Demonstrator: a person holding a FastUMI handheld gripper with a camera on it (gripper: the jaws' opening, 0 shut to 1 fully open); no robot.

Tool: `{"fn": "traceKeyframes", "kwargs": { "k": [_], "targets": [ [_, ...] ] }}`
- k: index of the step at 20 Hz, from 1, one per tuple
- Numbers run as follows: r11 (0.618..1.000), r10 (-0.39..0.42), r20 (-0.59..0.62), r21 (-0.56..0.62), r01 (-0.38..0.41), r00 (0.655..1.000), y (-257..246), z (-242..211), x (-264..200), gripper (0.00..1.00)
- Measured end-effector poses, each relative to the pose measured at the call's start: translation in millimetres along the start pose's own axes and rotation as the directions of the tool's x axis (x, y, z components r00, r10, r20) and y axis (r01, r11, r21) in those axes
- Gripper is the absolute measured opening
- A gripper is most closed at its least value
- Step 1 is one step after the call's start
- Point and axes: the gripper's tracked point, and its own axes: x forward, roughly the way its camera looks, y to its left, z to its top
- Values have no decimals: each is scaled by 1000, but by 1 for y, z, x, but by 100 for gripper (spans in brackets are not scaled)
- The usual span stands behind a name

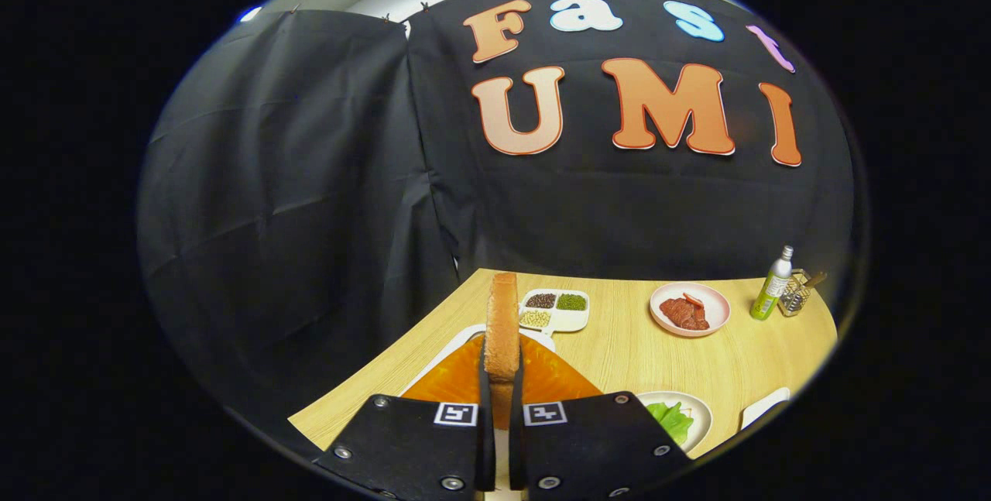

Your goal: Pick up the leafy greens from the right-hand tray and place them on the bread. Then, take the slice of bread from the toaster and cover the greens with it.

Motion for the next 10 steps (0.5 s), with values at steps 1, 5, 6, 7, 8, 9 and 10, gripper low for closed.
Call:
{"fn": "traceKeyframes", "kwargs": {
  "k": [1,5,6,7,8,9,10],
  "targets": [
    [1000,-4,4,2,4,1000,-6,2,-4,7],
    [1000,-21,12,17,21,1000,-29,1,-12,7],
    [999,-26,8,21,26,1000,-36,-2,-15,7],
    [999,-30,1,28,30,1000,-42,-7,-16,7],
    [999,-31,-7,36,32,999,-51,-13,-17,7],
    [998,-36,-16,42,36,999,-58,-18,-19,7],
    [998,-43,-25,47,44,999,-67,-25,-20,7]
  ]
}}
